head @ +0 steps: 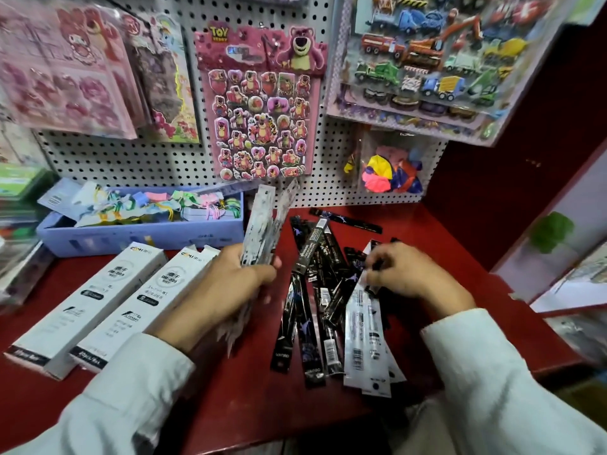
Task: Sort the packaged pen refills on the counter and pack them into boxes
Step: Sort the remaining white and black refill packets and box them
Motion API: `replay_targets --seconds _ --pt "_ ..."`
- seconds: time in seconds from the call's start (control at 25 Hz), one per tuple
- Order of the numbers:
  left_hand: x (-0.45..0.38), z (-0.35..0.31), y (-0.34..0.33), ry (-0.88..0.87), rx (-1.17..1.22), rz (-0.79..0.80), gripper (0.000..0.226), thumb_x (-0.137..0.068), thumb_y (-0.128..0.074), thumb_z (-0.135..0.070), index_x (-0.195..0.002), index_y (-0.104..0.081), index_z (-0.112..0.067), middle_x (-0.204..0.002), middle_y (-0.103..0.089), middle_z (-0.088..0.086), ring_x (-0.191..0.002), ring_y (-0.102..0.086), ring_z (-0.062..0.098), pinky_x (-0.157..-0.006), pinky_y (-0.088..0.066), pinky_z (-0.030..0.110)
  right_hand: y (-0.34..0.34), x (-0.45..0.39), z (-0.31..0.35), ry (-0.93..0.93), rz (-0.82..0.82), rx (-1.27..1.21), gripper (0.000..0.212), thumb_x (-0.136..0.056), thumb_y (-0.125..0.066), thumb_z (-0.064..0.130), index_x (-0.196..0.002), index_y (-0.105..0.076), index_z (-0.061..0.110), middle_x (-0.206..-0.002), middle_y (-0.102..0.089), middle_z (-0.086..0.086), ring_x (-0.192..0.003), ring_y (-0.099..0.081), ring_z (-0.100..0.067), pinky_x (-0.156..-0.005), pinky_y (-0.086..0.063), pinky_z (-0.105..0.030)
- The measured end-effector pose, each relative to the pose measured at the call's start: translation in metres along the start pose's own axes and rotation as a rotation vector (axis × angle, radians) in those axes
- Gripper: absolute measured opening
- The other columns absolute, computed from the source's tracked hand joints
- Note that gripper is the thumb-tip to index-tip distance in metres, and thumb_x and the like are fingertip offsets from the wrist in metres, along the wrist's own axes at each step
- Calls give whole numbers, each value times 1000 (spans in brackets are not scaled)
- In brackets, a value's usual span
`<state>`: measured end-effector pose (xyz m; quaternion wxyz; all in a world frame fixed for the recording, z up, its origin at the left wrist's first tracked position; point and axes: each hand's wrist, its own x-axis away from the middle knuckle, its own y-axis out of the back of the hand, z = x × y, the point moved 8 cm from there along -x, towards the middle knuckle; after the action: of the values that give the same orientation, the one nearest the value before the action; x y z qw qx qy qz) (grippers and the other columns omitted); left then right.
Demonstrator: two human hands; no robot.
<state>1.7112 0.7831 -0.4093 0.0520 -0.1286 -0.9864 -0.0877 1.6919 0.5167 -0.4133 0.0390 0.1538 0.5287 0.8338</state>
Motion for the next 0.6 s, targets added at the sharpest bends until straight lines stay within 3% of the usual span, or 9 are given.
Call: replay_targets --seconds 0.08,0.2,0.28,0.36,0.44,0.52,0.6 --pt "3 -1 -13 -34 -51 85 21 -59 -65 -14 -80 -69 -15 -63 -64 4 -53 -56 18 -57 -45 30 -24 -3 -25 -30 224 -126 27 -81 -79 22 -108 -72 18 -81 -60 6 -76 -57 -11 -72 -45 -23" --pt "5 -4 -25 -85 -186 176 33 -54 -68 -30 -87 -69 -35 -75 -71 4 -65 -61 14 -65 -47 29 -6 -12 -43 -66 40 -212 31 -80 -80 18 -110 -72 15 -87 -65 2 -80 -58 -12 -74 -43 -22" --pt "1 -4 -23 -97 -190 157 35 -50 -67 -35 -84 -68 -41 -73 -71 -1 -63 -60 9 -62 -47 26 9 -12 -45 -102 -129 -111 22 -77 -79 35 -93 -72 23 -89 -69 4 -85 -64 -17 -74 -47 -27" --pt "-1 -5 -22 -107 -148 134 29 -52 -66 -26 -80 -70 -36 -69 -70 0 -61 -58 8 -62 -47 26 0 -2 -34 -160 -86 34 47 -68 -72 65 -75 -64 19 -74 -67 6 -73 -65 -18 -61 -45 -29" --pt "-3 -3 -21 -105 -117 122 27 -56 -65 -18 -82 -71 -25 -79 -71 15 -70 -60 16 -71 -48 34 -36 9 -17 -187 115 112 62 -58 -69 78 -71 -61 19 -68 -66 6 -64 -64 -15 -54 -43 -26" --pt "-3 -2 -19 -105 -120 118 27 -57 -64 -16 -83 -70 -19 -83 -70 20 -72 -61 18 -73 -48 35 -57 15 -5 -203 174 99 60 -56 -75 73 -73 -62 18 -70 -69 3 -63 -67 -18 -55 -50 -27" --pt "-2 -2 -17 -107 -118 105 27 -57 -65 -16 -83 -71 -14 -76 -71 13 -69 -61 15 -69 -48 29 -60 14 -1 -212 139 -54 50 -63 -81 58 -82 -62 16 -76 -72 -4 -63 -69 -22 -57 -58 -34"
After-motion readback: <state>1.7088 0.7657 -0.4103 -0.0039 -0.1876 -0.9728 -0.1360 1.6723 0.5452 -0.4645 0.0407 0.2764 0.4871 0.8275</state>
